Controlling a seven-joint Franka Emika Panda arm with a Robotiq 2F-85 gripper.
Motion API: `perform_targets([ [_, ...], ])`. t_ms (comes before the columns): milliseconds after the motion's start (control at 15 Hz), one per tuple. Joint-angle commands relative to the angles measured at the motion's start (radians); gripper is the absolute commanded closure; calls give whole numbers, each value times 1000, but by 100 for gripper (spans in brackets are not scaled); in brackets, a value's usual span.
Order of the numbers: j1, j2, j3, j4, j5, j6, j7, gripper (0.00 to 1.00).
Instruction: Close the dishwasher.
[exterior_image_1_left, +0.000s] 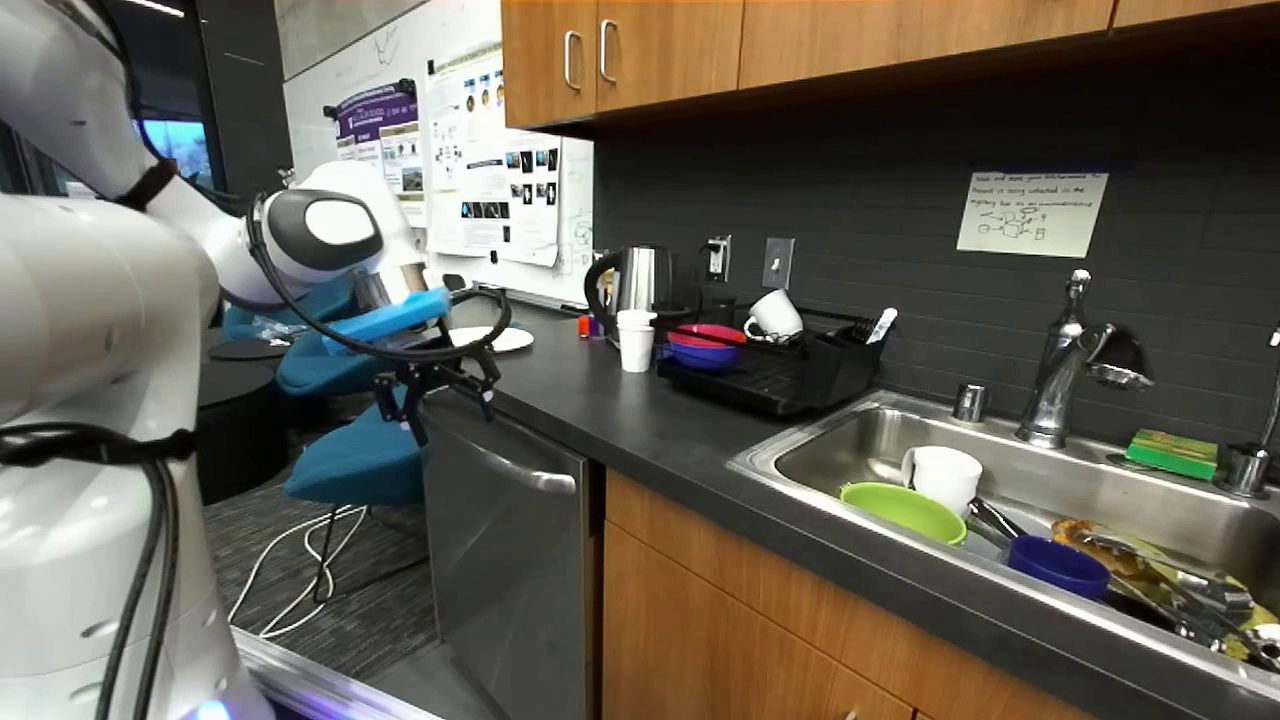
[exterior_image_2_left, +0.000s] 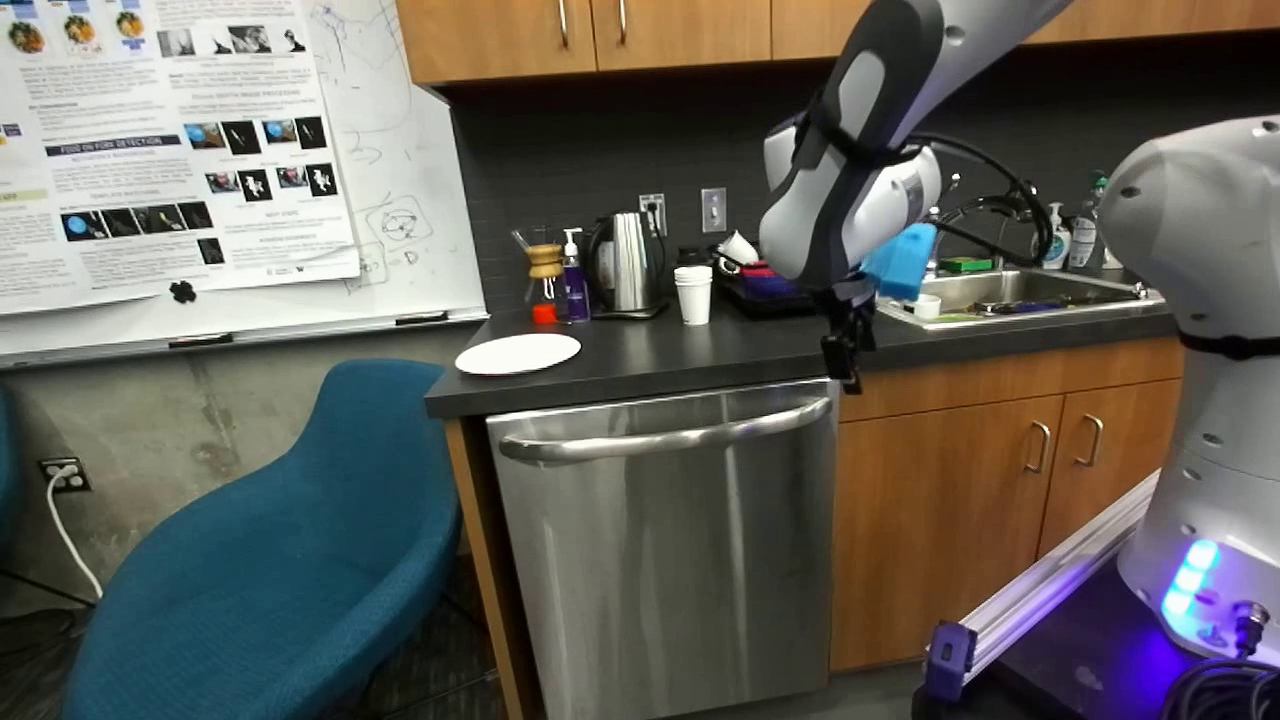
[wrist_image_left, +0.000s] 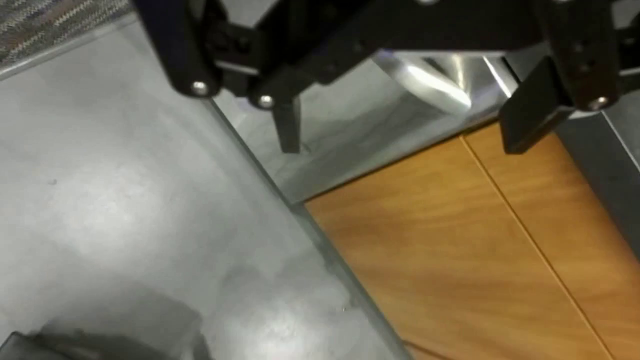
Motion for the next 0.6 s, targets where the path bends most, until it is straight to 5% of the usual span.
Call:
perform_targets([
  [0, 103, 23, -269, -1, -116, -282, 24, 0],
  [267, 163, 84, -576, 6, -196, -618, 0, 0],
  [533, 110, 126, -800, 90, -350, -952, 37, 0],
])
